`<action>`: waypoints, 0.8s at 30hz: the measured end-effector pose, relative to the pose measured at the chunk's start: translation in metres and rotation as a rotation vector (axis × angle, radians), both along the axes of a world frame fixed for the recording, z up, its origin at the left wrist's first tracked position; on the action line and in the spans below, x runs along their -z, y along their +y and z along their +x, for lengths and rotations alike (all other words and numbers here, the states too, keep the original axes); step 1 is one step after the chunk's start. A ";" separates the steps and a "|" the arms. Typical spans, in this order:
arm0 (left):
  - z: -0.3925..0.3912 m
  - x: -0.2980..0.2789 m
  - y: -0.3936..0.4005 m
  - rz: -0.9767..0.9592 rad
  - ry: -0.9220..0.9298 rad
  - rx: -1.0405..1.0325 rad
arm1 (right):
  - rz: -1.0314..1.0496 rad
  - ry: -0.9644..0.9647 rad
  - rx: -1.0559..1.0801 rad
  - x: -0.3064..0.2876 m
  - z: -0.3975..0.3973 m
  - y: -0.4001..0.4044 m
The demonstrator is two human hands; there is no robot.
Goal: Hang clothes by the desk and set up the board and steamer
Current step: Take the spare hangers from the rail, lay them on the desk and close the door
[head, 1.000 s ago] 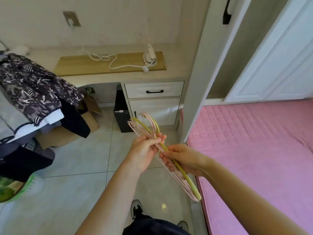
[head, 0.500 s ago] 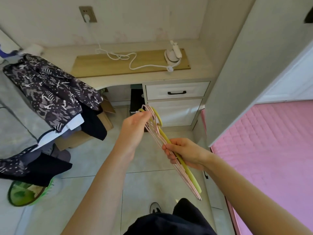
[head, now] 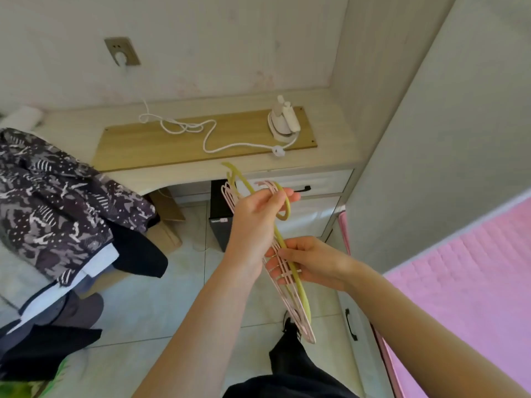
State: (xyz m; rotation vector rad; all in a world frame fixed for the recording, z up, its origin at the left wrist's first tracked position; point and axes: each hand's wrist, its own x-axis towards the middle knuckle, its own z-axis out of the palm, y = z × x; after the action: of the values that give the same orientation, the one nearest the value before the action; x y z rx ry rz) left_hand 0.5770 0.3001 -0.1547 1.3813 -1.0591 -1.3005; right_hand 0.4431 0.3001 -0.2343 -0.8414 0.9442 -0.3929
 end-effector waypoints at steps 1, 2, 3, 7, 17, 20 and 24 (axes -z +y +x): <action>-0.007 -0.003 -0.012 -0.007 -0.008 0.014 | -0.002 0.002 0.011 -0.002 -0.004 -0.014; -0.015 -0.006 -0.024 -0.011 -0.013 0.030 | -0.008 0.003 0.023 -0.003 -0.010 -0.027; -0.023 -0.010 -0.036 -0.013 -0.009 0.045 | -0.016 0.000 0.037 -0.005 -0.015 -0.040; -0.052 -0.025 -0.082 -0.014 0.016 0.073 | -0.054 -0.001 0.141 -0.011 -0.041 -0.085; -0.090 -0.024 -0.180 0.034 0.042 0.203 | -0.326 0.311 0.484 -0.005 -0.077 -0.162; -0.087 -0.020 -0.211 0.045 0.060 0.215 | -0.369 0.373 0.554 -0.002 -0.079 -0.188; -0.077 -0.010 -0.264 0.072 0.143 0.234 | -0.416 0.494 0.597 0.002 -0.078 -0.231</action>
State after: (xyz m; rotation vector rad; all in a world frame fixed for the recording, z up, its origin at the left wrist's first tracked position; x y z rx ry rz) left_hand 0.4997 0.0357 -0.1449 1.2228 -1.1098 -1.5971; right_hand 0.3652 0.0692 -0.2363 -1.0480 1.6153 -0.9470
